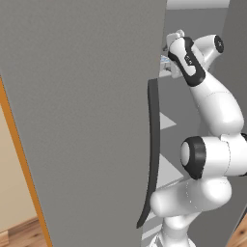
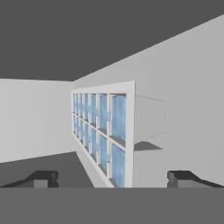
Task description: Open the freezer door, pick up the ice cube tray from the freezer, and place it on the dining counter.
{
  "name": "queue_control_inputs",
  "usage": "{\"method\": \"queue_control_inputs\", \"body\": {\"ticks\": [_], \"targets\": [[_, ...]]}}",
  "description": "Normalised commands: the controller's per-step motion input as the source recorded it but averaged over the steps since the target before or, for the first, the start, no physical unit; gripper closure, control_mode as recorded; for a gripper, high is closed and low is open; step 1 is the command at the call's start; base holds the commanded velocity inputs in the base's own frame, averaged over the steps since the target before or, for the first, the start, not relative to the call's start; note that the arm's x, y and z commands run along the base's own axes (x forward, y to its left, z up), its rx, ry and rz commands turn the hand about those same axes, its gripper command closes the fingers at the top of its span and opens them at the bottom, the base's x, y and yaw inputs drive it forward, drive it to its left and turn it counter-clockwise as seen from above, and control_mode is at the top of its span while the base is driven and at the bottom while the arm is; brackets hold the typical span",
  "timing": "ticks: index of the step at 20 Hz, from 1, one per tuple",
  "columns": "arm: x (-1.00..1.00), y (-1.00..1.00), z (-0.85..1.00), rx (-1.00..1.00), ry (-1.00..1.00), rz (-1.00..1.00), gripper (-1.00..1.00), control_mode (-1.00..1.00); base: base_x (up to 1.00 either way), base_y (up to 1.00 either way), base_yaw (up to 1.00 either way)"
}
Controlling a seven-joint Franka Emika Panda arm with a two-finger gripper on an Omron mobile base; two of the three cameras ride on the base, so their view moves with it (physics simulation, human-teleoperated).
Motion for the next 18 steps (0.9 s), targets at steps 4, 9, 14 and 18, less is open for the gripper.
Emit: {"method": "queue_control_inputs", "body": {"ticks": [4, 9, 14, 18], "targets": [[0.19, 0.0, -0.12, 0.0, 0.0, 0.0, -1.0, -1.0, 0.0, 0.0, 0.0], [0.21, 0.0, -0.09, 0.0, 0.0, 0.0, -1.0, -1.0, 0.0, 0.0, 0.0], [0.24, 0.0, -0.02, 0.0, 0.0, 0.0, -1.0, -1.0, 0.0, 0.0, 0.0], [0.27, 0.0, 0.0, 0.0, 0.0, 0.0, -1.0, -1.0, 0.0, 0.0, 0.0]]}}
